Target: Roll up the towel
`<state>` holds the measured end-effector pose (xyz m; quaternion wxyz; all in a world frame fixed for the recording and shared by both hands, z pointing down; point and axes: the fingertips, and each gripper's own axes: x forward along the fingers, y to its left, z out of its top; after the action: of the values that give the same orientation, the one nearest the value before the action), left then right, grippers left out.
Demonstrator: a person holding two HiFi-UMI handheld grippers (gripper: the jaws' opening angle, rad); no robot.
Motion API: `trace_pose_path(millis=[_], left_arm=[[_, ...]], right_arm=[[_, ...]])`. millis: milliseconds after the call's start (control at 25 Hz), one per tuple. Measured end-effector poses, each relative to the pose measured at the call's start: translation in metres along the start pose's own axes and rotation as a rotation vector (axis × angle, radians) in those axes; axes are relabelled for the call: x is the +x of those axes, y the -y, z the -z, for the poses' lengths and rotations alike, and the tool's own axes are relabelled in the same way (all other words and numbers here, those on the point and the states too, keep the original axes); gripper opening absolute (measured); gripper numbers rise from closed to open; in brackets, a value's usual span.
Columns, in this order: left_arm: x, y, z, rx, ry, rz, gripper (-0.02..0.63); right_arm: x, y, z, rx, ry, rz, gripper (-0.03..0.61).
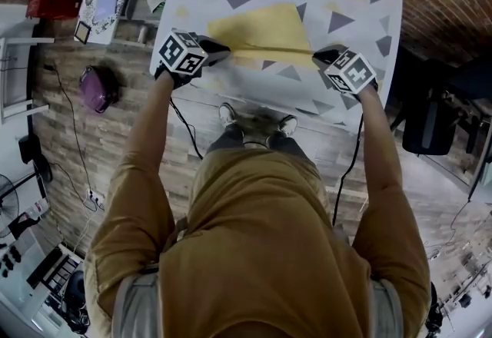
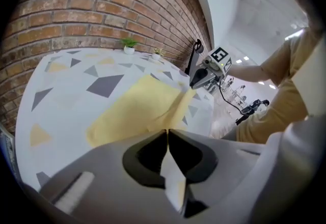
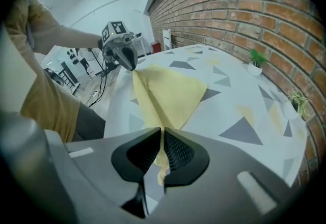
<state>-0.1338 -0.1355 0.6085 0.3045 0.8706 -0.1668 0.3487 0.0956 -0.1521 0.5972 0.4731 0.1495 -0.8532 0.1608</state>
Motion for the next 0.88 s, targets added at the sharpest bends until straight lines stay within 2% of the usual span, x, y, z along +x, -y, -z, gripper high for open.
trace_pose_path(millis=[160, 400, 600, 760, 880], left_arm=[[0.006, -0.010, -0.003, -0.055, -0.008, 0.020, 0.074], [0.012, -0.024, -0.003, -0.066, -0.055, 0.001, 0.074], [0.017, -0.040, 0.001, 0.036, -0.139, -0.095, 0.074], [0.023, -0.035, 0.006, 0.191, -0.181, -0.189, 0.075], [0.022, -0.036, 0.002, 0.269, -0.176, -0.262, 0.077]], right_arm=[[0.011, 0.007, 0.005, 0.011, -0.031, 0.008, 0.026], [0.017, 0.014, 0.007, 0.015, -0.039, 0.040, 0.026], [0.023, 0.028, 0.000, -0.046, -0.056, 0.116, 0.026], [0.035, 0.022, 0.018, -0.137, -0.102, 0.192, 0.029], [0.039, 0.026, 0.019, -0.205, -0.111, 0.232, 0.029]])
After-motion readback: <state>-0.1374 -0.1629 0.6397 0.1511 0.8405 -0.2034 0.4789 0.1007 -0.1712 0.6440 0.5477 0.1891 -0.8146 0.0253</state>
